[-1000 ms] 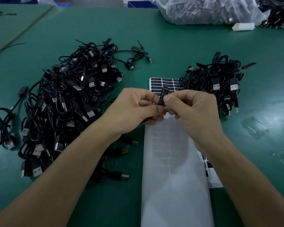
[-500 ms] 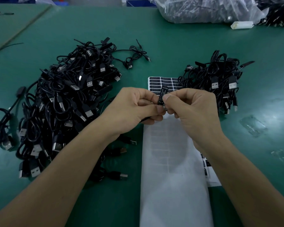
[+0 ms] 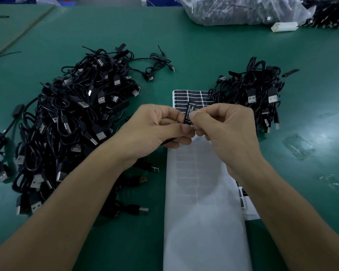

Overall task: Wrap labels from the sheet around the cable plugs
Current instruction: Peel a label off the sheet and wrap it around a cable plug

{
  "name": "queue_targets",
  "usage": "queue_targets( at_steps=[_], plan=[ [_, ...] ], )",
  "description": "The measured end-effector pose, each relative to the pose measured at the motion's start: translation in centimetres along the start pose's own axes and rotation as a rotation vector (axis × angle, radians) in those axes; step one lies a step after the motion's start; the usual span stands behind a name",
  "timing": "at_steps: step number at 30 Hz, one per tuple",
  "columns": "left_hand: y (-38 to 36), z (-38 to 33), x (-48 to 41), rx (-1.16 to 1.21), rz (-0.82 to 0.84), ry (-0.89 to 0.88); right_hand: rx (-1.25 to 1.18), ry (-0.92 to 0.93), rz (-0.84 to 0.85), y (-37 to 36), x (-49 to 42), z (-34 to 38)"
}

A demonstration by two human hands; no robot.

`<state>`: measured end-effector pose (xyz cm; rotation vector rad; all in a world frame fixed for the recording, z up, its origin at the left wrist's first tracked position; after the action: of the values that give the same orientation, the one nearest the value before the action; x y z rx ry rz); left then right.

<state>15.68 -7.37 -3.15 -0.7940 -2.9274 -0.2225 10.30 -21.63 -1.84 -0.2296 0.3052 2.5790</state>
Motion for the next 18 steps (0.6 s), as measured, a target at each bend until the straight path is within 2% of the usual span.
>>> queue_targets(
  at_steps=[18],
  plan=[
    [0.27, 0.34, -0.16, -0.02, -0.012, -0.03, 0.015, -0.02, 0.001, -0.08, 0.05, -0.01]
  ],
)
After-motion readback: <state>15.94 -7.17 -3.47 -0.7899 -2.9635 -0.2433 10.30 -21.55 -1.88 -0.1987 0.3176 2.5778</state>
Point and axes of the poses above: each hand's wrist, its own x-axis away from the middle knuckle, its own y-axis out of the back of the hand, z = x × y, the point moved 5 cm from there along -x, towards the middle knuckle, and after that the axes turned 7 degrees about -z, right-handed, at the moved point
